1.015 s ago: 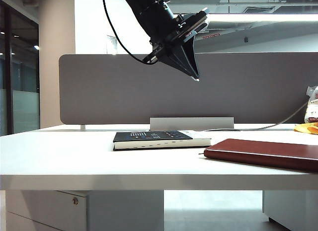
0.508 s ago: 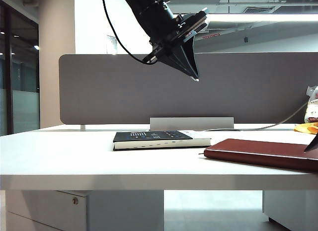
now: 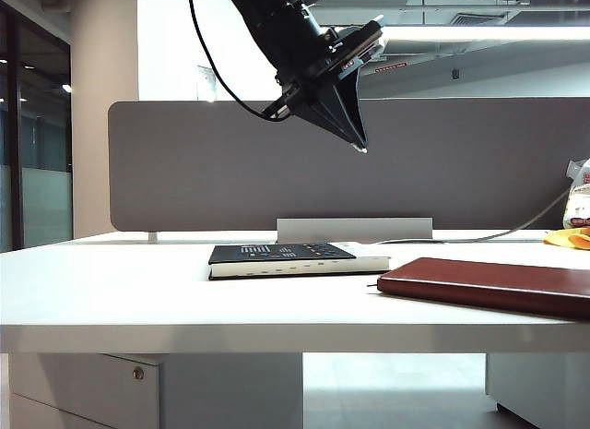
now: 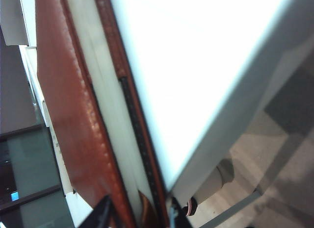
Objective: Pick up the red book and place it on top of the black book.
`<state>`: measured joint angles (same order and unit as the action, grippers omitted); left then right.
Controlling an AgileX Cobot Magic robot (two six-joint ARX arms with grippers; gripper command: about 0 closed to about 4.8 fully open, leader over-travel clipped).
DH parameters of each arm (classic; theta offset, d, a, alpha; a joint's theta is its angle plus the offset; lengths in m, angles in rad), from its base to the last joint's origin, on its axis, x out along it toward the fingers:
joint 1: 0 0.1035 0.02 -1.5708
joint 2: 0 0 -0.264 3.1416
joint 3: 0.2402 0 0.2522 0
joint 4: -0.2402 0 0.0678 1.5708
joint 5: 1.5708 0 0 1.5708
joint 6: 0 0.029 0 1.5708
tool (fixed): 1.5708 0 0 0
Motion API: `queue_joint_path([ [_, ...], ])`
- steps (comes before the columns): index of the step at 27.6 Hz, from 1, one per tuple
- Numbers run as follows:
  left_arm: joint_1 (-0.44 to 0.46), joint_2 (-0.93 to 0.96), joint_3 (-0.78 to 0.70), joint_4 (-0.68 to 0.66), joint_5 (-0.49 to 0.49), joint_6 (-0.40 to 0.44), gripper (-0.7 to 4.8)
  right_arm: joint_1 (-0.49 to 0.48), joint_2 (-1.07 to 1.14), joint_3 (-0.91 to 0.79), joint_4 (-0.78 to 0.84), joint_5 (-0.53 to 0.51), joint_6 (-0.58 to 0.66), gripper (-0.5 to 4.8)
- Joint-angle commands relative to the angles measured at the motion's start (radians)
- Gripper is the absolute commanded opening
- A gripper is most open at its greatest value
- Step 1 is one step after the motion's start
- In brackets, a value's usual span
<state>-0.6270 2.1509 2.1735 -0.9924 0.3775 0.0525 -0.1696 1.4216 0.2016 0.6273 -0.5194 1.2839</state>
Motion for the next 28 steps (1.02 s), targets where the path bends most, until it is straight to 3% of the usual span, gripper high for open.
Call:
queue_joint_path([
  [1, 0.0, -0.006, 0.005, 0.002, 0.0, 0.004, -0.06, -0.013, -0.004, 0.005, 0.036, -0.008, -0.004, 1.22],
  [2, -0.001, -0.006, 0.005, 0.004, 0.0, 0.003, -0.06, -0.011, -0.004, 0.005, 0.037, -0.015, -0.005, 0.8],
  [4, -0.001, -0.006, 0.005, 0.002, 0.0, 0.003, -0.06, -0.01, -0.005, 0.005, 0.04, -0.024, -0.005, 0.51],
  [9, -0.001, -0.006, 0.005, -0.008, 0.001, 0.003, -0.06, -0.009, -0.005, 0.005, 0.09, -0.071, -0.003, 0.08],
  [17, -0.001, -0.006, 0.005, -0.02, 0.001, 0.003, -0.06, -0.006, -0.005, 0.005, 0.192, -0.143, 0.015, -0.03],
  [28, 0.009, -0.005, 0.005, -0.024, 0.0, 0.003, -0.06, -0.005, -0.005, 0.005, 0.454, -0.199, 0.159, -0.03],
])
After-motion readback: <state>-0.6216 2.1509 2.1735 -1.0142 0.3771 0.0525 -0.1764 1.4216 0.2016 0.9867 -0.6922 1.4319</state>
